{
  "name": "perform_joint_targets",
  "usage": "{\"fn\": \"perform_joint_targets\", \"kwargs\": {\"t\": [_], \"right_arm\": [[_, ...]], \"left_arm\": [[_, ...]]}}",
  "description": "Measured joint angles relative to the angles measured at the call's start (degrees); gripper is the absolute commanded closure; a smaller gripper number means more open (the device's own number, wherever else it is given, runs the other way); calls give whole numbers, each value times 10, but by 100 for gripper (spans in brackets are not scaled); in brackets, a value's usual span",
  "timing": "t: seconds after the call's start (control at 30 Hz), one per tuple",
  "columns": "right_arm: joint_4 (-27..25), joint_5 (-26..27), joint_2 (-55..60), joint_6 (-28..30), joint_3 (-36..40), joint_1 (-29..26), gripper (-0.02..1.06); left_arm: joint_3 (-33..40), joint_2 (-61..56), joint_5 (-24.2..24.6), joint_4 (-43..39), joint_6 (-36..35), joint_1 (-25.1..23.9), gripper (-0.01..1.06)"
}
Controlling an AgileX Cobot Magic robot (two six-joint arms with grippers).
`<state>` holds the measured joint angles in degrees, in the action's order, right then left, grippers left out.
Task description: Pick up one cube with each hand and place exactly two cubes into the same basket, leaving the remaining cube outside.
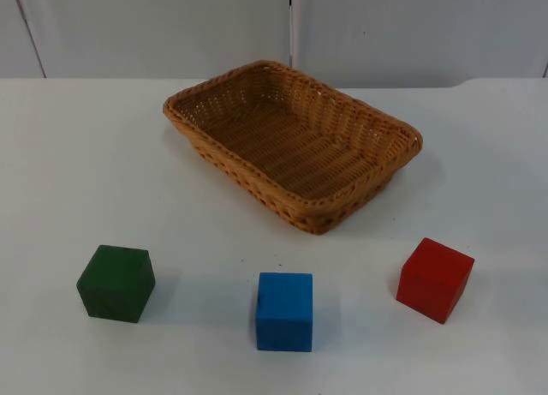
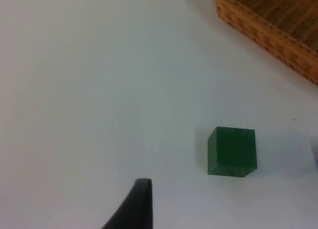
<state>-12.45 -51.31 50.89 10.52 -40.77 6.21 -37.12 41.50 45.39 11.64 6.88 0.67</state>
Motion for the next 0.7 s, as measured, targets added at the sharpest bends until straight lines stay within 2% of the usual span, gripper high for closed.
{"fn": "perform_joint_targets", "kwargs": {"t": [0.2,0.37,0.7], "right_arm": [[-24,8,35,19,-13,0,-1],[-40,5,67,23,-58,0,-1],[-41,1,118,26,-125,6,-1]], "left_arm": [[-1,43,-14,12,14,0,0],[-12,93,-21,17,27,0,0],[-43,163,-26,21,42,0,0]]}}
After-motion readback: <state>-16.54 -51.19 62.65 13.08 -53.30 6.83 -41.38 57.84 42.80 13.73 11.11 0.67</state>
